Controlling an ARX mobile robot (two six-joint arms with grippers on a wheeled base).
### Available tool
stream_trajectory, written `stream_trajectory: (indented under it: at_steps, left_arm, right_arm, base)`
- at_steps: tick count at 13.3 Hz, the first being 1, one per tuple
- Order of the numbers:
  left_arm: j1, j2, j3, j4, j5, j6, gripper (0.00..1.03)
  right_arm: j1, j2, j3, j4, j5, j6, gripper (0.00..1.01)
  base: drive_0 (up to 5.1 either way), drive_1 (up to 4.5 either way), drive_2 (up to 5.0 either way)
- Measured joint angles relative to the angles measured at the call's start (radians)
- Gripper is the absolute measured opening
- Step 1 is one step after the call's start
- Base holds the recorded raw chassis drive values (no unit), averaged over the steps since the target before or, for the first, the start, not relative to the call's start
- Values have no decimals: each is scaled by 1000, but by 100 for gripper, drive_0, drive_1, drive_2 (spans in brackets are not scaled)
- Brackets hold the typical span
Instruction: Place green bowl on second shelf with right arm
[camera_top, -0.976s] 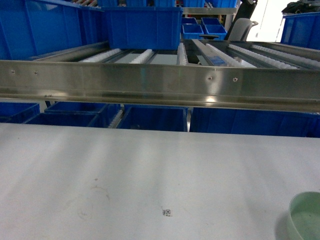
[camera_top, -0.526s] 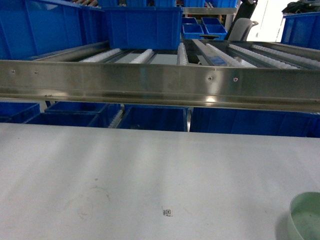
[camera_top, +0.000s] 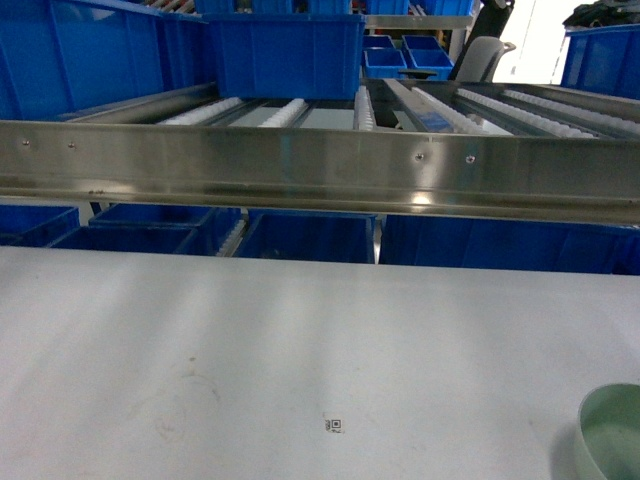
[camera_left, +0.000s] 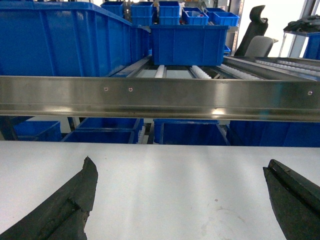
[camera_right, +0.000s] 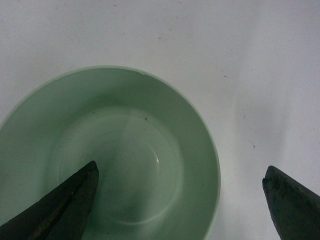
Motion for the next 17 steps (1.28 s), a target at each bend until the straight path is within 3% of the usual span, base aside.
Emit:
stream_trajectory:
  at_steps: [2, 5, 7, 9, 12, 14, 15, 17]
  left_arm:
    - [0, 0, 0, 0, 0, 0, 98]
    - [0, 0, 0, 0, 0, 0, 98]
    - [0, 0, 0, 0, 0, 0, 98]
    - [0, 0, 0, 0, 0, 0, 98]
    - [0, 0, 0, 0, 0, 0, 98]
    - [0, 0, 0, 0, 0, 0, 98]
    - [0, 0, 0, 0, 0, 0, 98]
    - [0, 0, 0, 0, 0, 0, 98]
  right_arm:
    - [-10, 68, 42, 0, 2, -11, 98]
    - [-62, 156, 106, -13, 11, -18, 98]
    - [-65, 164, 111, -10, 10, -18, 98]
    - [-51, 181, 102, 5, 11, -14, 79]
    - [-25, 188, 79, 25, 26, -14, 37]
    - [-18, 179, 76, 24, 14, 10, 10]
    - [-9, 159, 69, 24, 8, 27, 2]
    - [-6, 132, 35, 55, 9, 57, 2]
  base:
    - [0, 0, 0]
    - [0, 0, 0]
    - [0, 0, 0]
    - [0, 0, 0]
    - [0, 0, 0]
    - [0, 0, 0]
    - [0, 0, 0]
    - [0, 0, 0]
